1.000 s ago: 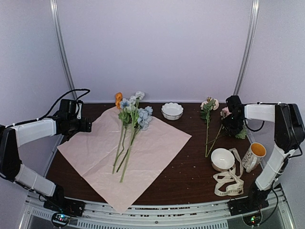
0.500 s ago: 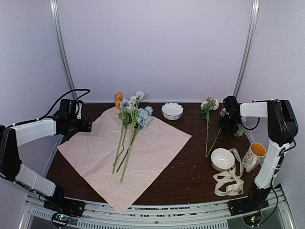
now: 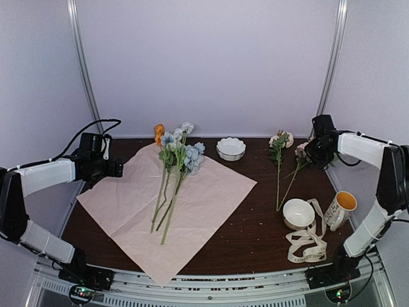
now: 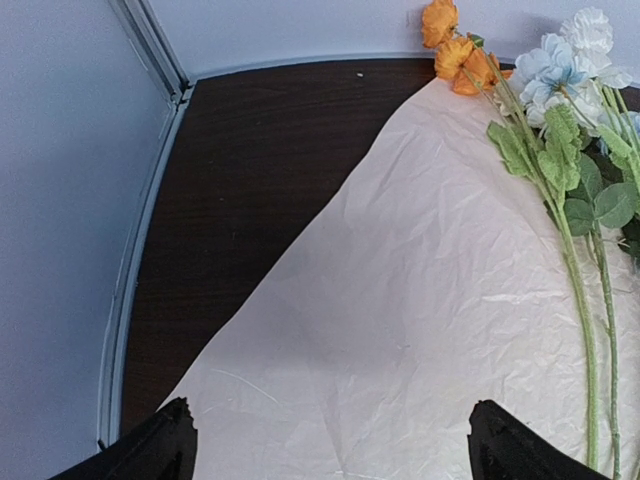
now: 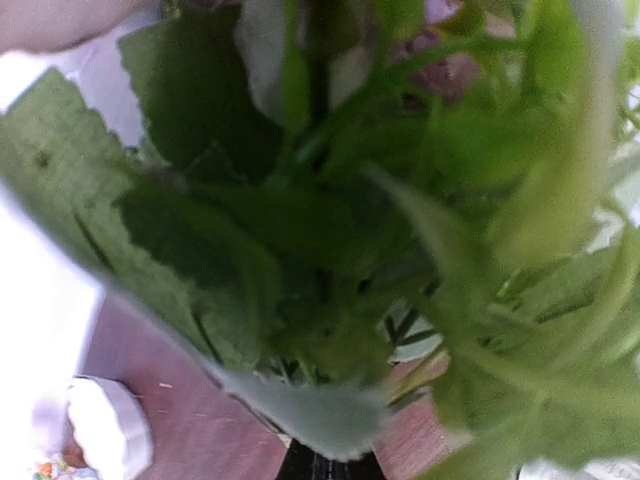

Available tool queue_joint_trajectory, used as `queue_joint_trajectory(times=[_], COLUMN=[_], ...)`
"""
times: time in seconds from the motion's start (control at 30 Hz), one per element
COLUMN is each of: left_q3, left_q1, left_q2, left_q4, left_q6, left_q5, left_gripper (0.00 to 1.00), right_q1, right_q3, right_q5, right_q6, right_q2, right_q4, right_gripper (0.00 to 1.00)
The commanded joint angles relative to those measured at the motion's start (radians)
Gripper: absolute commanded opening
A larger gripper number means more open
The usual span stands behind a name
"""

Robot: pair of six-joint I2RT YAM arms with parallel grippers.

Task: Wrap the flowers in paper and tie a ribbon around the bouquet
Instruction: Pick up the fake flower from the corner of the board, then place the fake flower on the flattened wrapping paper.

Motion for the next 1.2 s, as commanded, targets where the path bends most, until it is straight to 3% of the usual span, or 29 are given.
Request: queue_joint_trajectory(times=[0.0,0.17,0.33,0.43,0.6,0.8,0.9,0.93,1.07,1.17], left_q3=[0.024,0.025,0.024,0.006,0.001,0.001,0.004,0.003,0.000,0.000], left_q1=[0.002,0.002,0.003,0.003,0.003,0.002,0.003,0.003,0.003,0.003], left_q2=[-0.022,-0.020,-0.029,-0.049,-0.055,-0.051,-0.049,-0.051,-0.055,-0.051], left_q4=[0.015,0.018,0.005,0.006,0.004,0.006,0.004,0.004,0.001,0.004], left_q6=[0.003,-0.010,-0.024,-0.032,-0.038,-0.040,-0.040,-0.039,-0.038,-0.037], left_q5=[0.016,0.019,0.036,0.035,0.046,0.056,0.058,0.057,0.054,0.060], left_gripper=[0.98,0.98,0.98,0.98,0.98,0.97,0.98,0.98,0.98,0.98], right_q1=[0.054,0.294,0.534,0.644,0.776,0.826,0.826,0.824,0.813,0.799], right_q3=[0.089,0.264,0.535,0.727,0.985,1.043,1.132,1.153,1.167,1.115], right_q5=[0.181,0.257,-0.037,-0.231,-0.370,-0.419,-0.448,-0.456,-0.415,-0.312], right_q6=[-0.170,-0.452,-0.569,-0.579,-0.475,-0.319,-0.286,-0.277,-0.361,-0.498], right_q2=[-0.168,-0.178,0.034,0.226,0.534,0.773,0.876,0.897,0.865,0.755], right_q4=[0.052,0.142,0.154,0.115,0.084,0.200,0.155,0.139,0.066,-0.007], right_gripper=[0.00,0.00,0.00,0.00,0.00,0.00,0.00,0.02,0.33,0.43])
